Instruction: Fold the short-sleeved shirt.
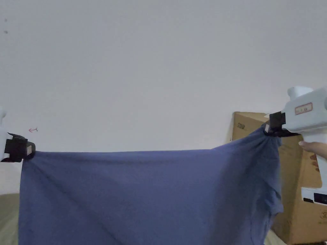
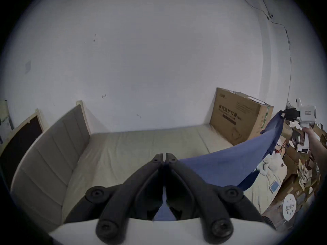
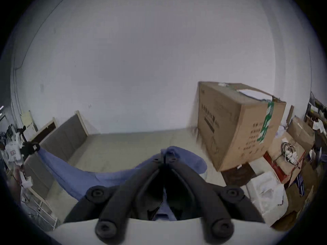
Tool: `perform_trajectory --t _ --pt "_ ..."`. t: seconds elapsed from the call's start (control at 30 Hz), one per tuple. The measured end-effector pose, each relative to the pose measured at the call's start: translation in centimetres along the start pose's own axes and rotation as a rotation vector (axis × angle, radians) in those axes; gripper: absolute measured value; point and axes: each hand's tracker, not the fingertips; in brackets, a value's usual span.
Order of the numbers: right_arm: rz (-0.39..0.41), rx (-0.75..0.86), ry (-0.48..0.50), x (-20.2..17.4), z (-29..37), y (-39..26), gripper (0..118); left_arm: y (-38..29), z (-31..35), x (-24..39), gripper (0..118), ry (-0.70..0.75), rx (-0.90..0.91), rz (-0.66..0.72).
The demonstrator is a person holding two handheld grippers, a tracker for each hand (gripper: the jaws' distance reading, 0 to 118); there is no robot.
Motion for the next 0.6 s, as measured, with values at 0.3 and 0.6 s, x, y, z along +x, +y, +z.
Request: perform_trajectory --t 0.3,0.6 --pt "0.002 0.074 -0.088 -1.9 -6.8 8.6 0 6.2 -5.5 -1.1 0 0.067 0.063 -0.002" --pt "0.044 0.209 -0.123 -4.2 -10.1 15.3 0 8.2 -12.2 -2.0 0 0.111 0.119 0.037"
